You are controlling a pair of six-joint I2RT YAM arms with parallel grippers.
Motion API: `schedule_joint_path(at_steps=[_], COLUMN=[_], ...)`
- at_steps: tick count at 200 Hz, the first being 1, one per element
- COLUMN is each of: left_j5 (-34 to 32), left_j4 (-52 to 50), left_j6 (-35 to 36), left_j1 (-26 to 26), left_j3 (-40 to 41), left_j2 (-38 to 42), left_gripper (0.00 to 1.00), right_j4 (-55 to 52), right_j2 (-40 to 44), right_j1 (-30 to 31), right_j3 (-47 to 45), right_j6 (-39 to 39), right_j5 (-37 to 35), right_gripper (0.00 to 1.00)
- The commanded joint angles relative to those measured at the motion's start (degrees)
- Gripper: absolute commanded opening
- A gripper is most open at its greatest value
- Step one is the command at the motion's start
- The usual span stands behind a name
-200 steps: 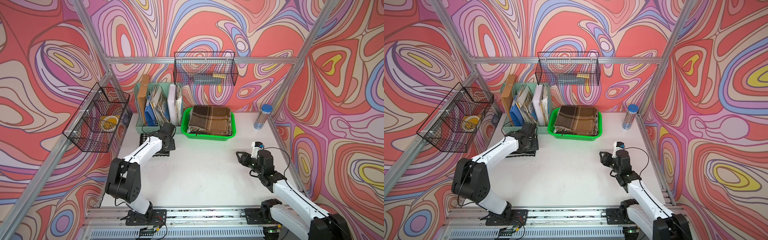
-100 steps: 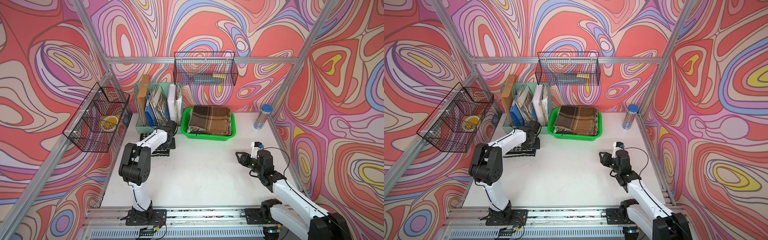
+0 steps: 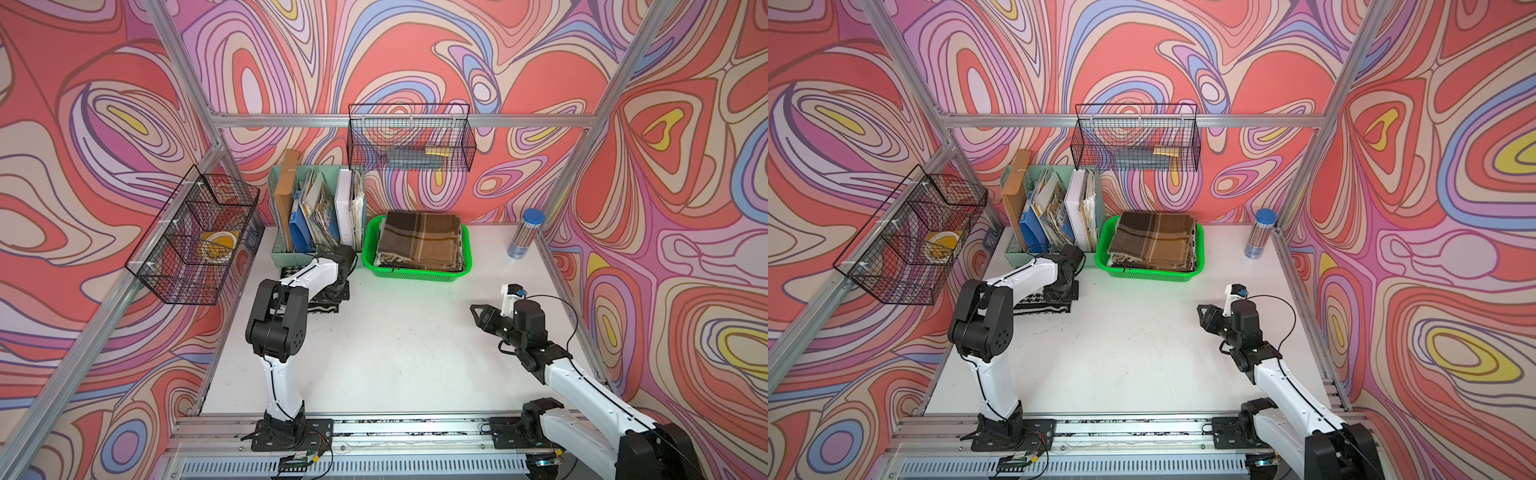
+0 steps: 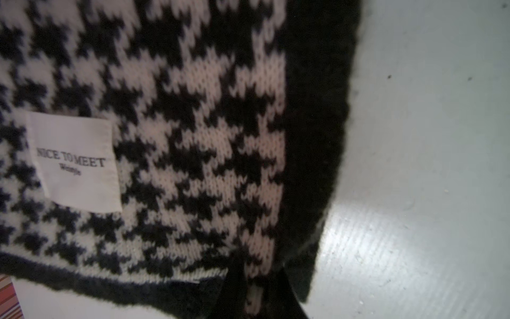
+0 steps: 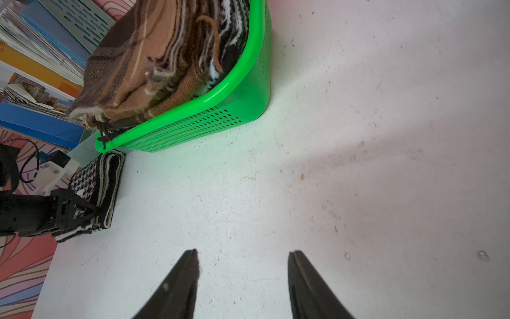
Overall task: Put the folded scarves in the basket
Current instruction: Move the scarf to the center of the board.
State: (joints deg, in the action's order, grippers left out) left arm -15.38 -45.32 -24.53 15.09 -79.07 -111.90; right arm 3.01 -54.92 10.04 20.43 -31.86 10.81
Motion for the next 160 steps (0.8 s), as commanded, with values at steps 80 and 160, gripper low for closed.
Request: schedule_joint_path(at_steps=[80, 160], left_j5=[13.44, 23.77], left_j4=[0.03, 10.2], left_j6=[-3.53, -20.09], left_j1=[5.8, 26.71], left_j3=[9.99, 18.15], left_j2=[9.59, 20.19], left_gripper=[0.0, 0.0], right_j4=[-0.1, 0.25], right_j2=[-0.48, -1.95], right_j1=[-0.22, -0.2], right_j3=[0.68, 1.03], right_j6=[0.09, -0.05], right_j5=[0.46, 0.49], right_gripper=[0.53, 0.53])
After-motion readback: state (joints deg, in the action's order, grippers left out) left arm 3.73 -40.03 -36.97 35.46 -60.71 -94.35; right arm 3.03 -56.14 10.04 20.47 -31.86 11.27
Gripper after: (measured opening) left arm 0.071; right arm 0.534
